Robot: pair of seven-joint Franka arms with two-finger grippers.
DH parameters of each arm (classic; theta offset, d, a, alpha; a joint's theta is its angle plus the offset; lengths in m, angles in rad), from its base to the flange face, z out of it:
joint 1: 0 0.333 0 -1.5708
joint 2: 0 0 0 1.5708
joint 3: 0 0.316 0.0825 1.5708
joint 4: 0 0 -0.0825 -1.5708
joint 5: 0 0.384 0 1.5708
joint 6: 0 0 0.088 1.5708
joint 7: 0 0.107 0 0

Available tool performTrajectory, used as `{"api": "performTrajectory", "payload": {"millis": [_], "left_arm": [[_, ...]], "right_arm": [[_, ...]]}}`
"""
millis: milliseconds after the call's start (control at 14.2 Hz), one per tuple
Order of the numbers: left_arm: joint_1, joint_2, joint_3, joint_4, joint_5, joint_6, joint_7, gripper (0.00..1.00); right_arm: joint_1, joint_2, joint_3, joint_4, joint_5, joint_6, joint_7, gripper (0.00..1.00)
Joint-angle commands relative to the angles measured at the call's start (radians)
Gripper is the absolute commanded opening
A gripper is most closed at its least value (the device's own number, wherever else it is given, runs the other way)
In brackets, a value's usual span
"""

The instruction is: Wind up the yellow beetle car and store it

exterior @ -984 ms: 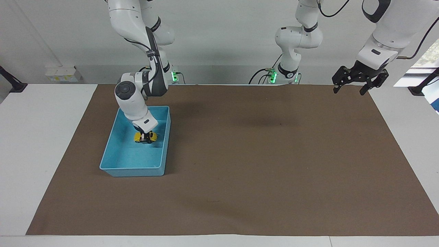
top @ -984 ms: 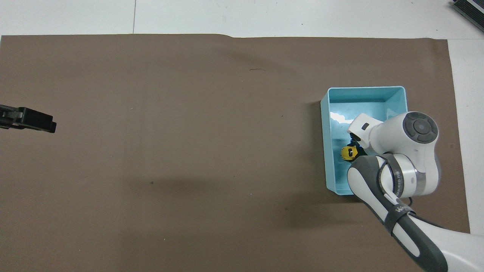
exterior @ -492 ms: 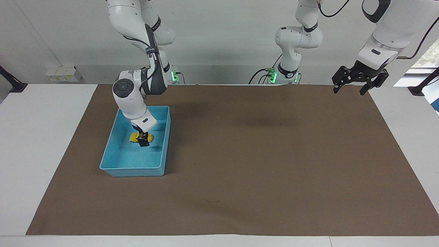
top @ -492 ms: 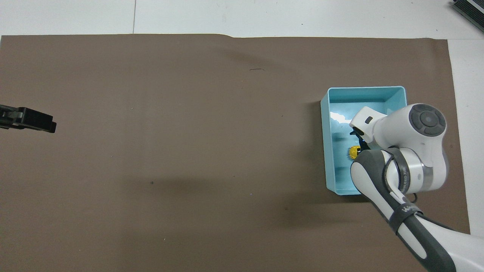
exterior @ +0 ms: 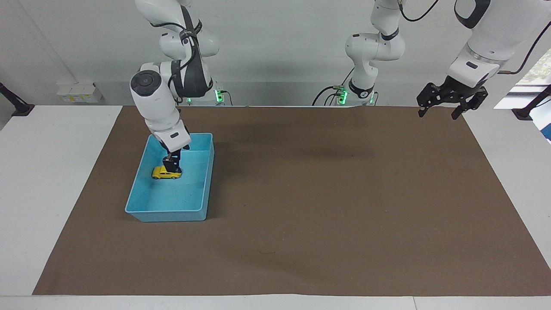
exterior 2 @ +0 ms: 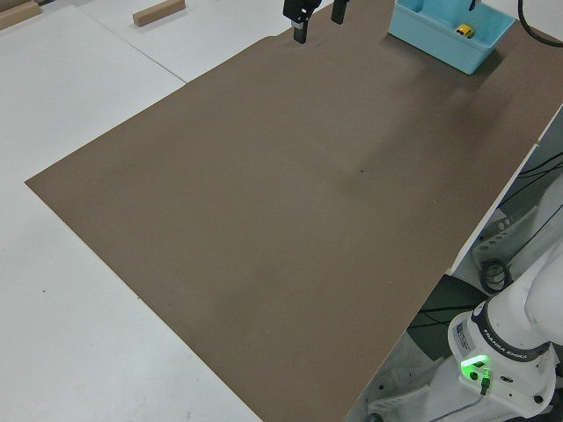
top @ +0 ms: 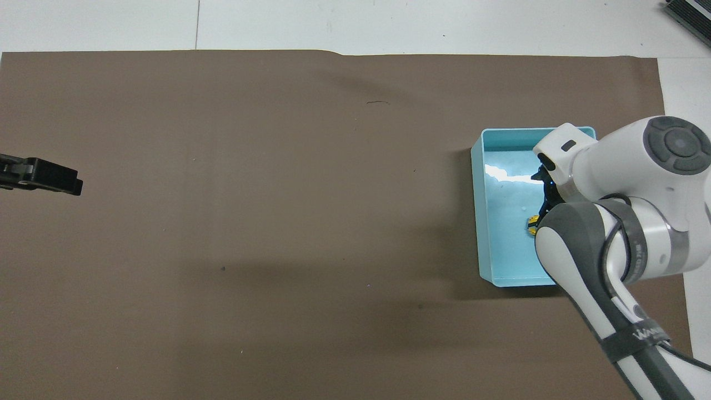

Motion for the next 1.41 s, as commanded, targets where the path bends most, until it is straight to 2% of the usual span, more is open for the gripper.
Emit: {"api": "performTrajectory", "payload": {"millis": [0, 281, 773, 1335], "left_arm": [[0.005, -0.012, -0.004, -0.006, 0.02, -0.008, 0.004, 1.0], [0.005, -0.012, -0.004, -0.006, 0.02, -0.008, 0.004, 1.0], [0.005, -0.012, -0.004, -0.006, 0.02, -0.008, 0.004, 1.0], [0.005, -0.012, -0.004, -0.006, 0.02, -0.008, 0.004, 1.0]], "right_arm": [[-0.011, 0.003, 0.009, 0.075, 0.042, -0.058, 0.106, 1.0], [-0.019, -0.024, 0.006, 0.182, 0.043, -0.179, 0.273, 1.0], [-0.019, -0.128, -0.002, 0.204, 0.039, -0.269, 0.692, 1.0], [-0.026, -0.138, -0.011, 0.323, 0.043, -0.381, 1.006, 1.0]]}}
